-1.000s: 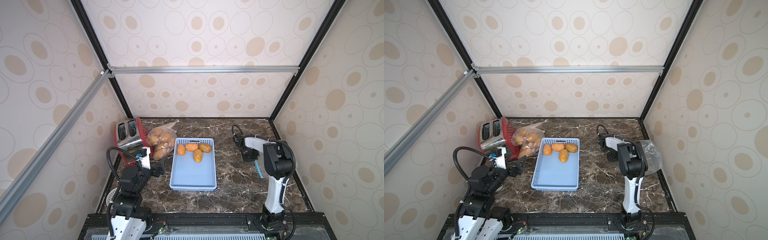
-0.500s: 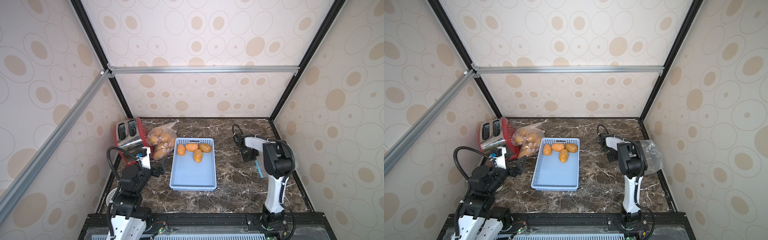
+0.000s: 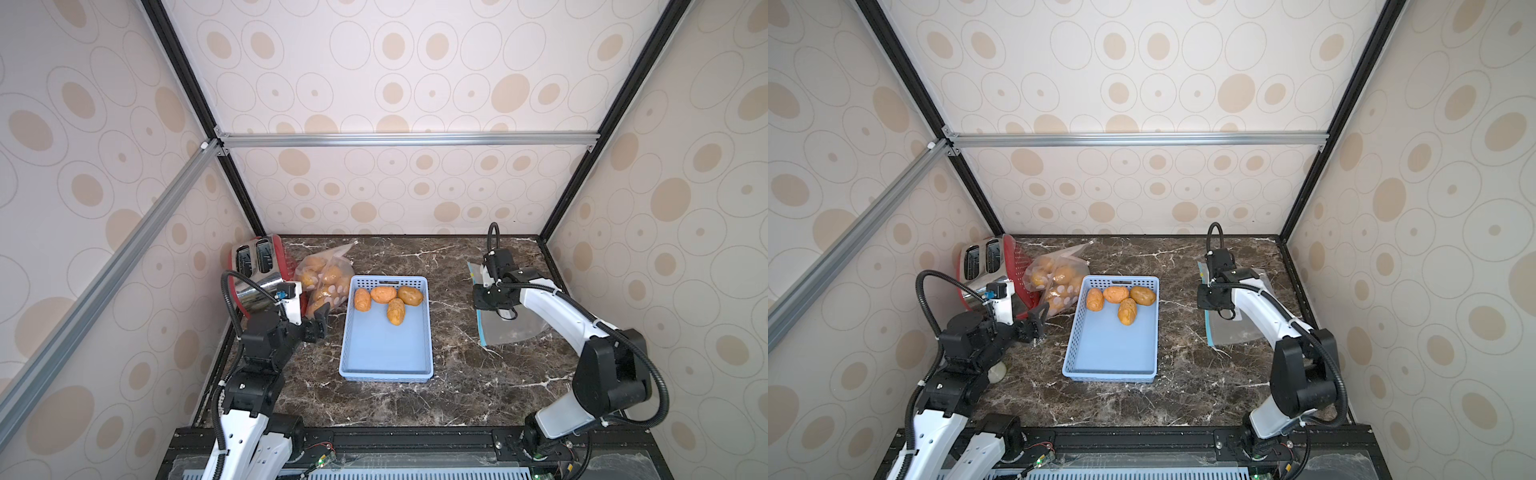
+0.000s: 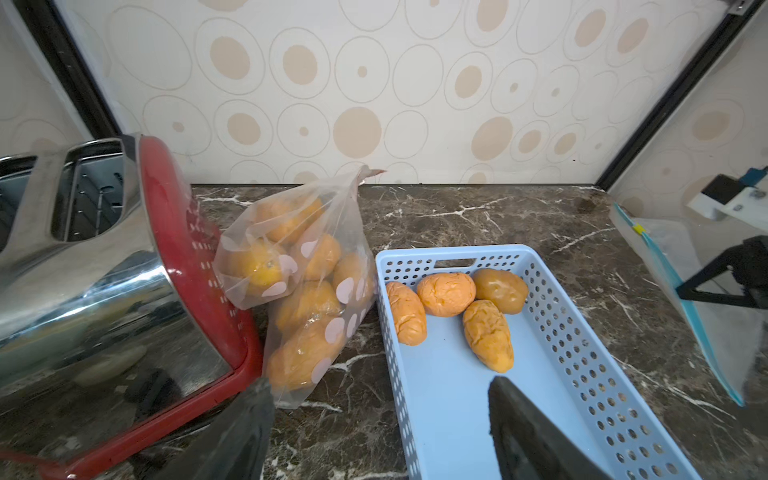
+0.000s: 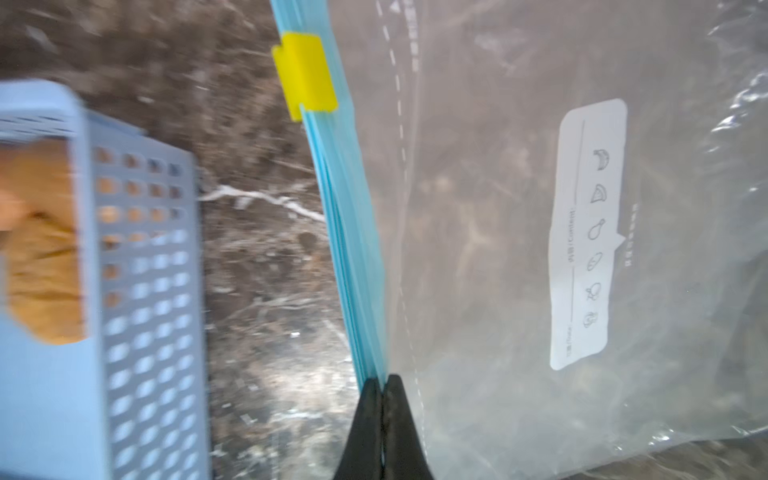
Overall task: Put the potatoes into a zipper bag and zip it
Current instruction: Pick up the zipper food storage bag at the center of the board, then open the zipper of the food storage bag.
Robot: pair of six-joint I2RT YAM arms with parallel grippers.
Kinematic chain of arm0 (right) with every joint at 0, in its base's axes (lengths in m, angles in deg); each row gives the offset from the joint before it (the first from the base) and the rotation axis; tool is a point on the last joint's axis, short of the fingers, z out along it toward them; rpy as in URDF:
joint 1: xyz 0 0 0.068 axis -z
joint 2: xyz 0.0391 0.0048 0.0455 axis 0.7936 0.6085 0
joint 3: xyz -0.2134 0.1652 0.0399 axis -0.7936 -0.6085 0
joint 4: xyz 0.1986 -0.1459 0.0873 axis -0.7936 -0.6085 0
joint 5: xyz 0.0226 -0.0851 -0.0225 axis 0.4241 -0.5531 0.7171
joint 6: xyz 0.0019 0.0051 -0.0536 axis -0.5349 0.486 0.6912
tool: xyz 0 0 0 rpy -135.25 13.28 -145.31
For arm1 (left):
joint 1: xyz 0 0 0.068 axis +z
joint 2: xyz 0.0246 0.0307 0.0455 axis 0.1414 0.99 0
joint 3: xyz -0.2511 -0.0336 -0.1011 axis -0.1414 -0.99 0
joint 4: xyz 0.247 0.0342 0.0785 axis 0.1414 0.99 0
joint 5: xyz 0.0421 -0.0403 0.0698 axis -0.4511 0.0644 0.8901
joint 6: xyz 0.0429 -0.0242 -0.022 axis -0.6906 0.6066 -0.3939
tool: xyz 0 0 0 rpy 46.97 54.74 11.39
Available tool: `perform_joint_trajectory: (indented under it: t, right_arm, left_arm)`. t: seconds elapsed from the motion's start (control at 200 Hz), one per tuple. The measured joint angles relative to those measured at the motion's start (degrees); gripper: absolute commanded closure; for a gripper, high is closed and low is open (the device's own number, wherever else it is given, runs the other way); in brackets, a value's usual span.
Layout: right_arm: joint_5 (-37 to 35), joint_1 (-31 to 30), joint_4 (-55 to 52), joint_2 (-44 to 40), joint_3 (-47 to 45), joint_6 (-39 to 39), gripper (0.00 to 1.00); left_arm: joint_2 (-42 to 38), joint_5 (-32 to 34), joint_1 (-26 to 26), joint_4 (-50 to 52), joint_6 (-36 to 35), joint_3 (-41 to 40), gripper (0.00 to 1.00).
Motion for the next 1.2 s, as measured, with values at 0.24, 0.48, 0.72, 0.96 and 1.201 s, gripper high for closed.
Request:
perform_joint_trajectory:
  t: [0.24, 0.48, 0.72, 0.96, 1.201]
  right_arm:
    - [14.49, -4.85, 5.25, -1.75, -0.48, -4.92, 1.0]
    - [20.68, -10.6, 9.29, -1.81, -0.52, -8.35, 1.0]
    - [21.49, -11.72, 10.86, -1.9, -1.07, -9.38, 1.0]
    - [21.81, -12.0, 11.02, -2.89, -2.32, -9.35, 1.0]
    - [22.27, -12.02, 11.47, -3.21, -2.89, -9.33, 1.0]
  left_arm:
    - [4.94, -7.13, -5.88, -7.3, 8.52, 2.45, 0.27]
    - [15.19, -5.6, -25.7, -23.74, 15.28, -1.27, 0.22]
    - [37.03, -4.33, -32.74, -38.75, 20.02, 0.24, 0.24]
    - [50.12, -4.22, -34.6, -45.31, 21.94, 6.45, 0.31]
    - [56.5, -3.52, -34.6, -46.97, 23.23, 10.05, 0.44]
